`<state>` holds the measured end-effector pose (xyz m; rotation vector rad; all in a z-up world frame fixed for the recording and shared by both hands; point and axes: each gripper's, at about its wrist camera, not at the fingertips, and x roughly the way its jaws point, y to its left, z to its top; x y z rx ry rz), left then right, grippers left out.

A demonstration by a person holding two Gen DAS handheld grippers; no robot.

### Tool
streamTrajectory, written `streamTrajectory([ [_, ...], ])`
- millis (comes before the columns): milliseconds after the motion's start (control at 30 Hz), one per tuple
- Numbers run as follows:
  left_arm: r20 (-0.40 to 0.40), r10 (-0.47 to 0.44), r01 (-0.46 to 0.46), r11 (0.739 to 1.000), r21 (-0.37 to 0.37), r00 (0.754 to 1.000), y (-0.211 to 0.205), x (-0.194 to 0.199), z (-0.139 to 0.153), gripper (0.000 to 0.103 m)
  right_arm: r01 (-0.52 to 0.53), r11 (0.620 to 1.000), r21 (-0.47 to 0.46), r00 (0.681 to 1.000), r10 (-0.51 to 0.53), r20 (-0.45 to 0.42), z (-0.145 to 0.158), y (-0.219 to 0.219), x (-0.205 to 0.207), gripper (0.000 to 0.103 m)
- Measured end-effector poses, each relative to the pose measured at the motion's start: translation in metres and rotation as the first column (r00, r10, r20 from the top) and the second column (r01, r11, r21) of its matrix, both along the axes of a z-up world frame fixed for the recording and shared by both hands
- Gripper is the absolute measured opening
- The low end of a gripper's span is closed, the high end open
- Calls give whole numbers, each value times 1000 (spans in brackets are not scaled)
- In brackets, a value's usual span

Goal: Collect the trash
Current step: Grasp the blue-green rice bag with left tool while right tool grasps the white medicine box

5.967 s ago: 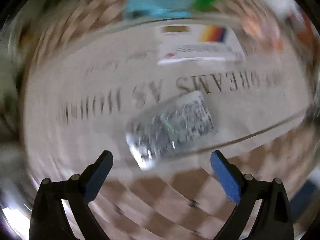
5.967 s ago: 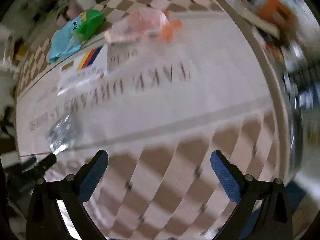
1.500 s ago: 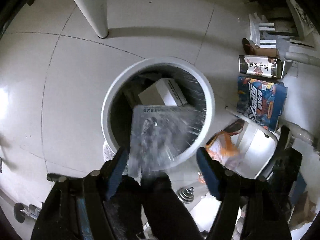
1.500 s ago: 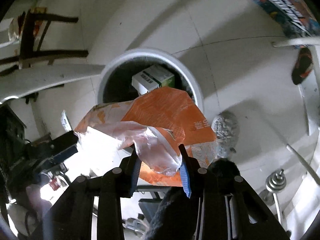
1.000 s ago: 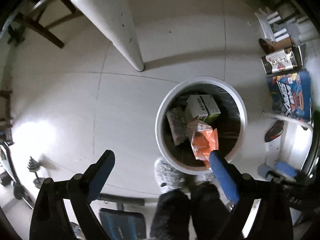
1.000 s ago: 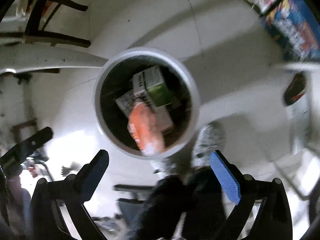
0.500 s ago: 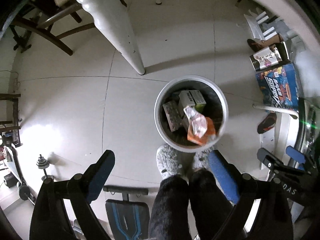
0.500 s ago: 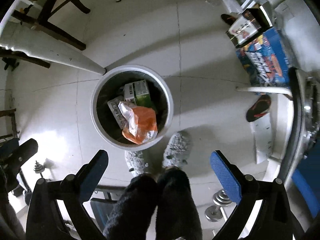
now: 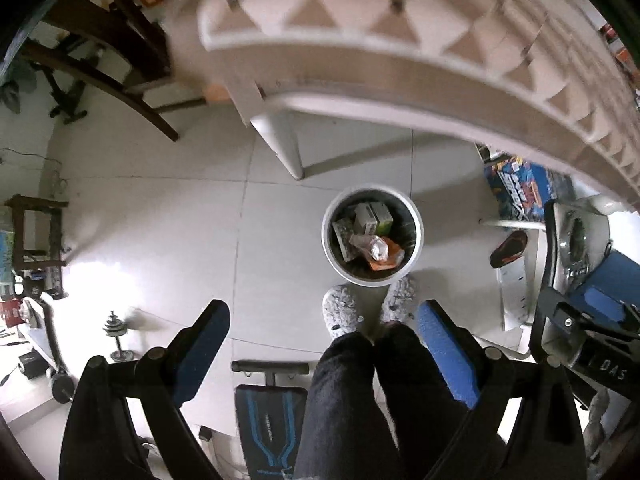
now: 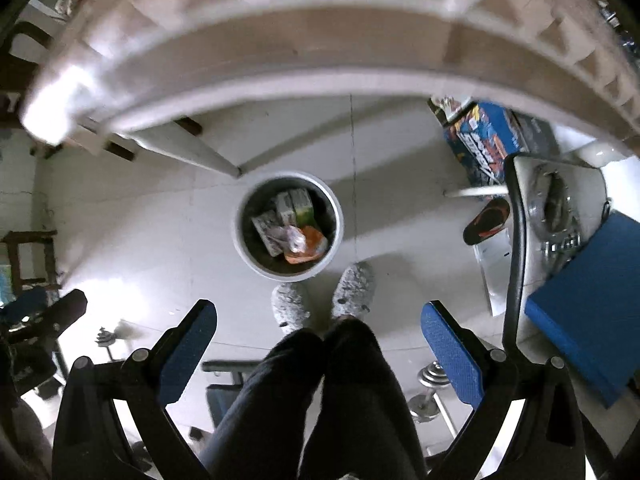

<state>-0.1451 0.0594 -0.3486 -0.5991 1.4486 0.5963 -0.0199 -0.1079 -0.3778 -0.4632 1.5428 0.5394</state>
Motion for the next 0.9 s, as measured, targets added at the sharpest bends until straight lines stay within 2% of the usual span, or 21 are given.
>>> streamTrajectory([
  [133,62,-4,-1,996,85,998,9,10,51,96,50,996,69,999,-49,-12,59,2,4,103],
  [200,80,-7,-3,993,121,997,17,22,68,96,86,992,95,996,-84,-17,80,6,12,103],
  [400,120,-2,-21,982,188,993,41,95,89,96,151,976,159,987,-158,36,138,24,81,103],
  [500,104,-12,-11,976,216,995,52,145,88,96,82,987,139,993,-92,73,153,46,131,103],
  [667,81,3,-22,972,236,997,75,234,81,96,-98,995,34,986,92,139,159,98,233,103],
  [800,37,46,-53,973,223,998,104,309,65,96,-263,963,-62,948,270,171,149,147,321,103],
  [900,-6,86,-83,976,200,996,125,357,45,96,-387,911,-144,901,407,153,127,192,386,103],
])
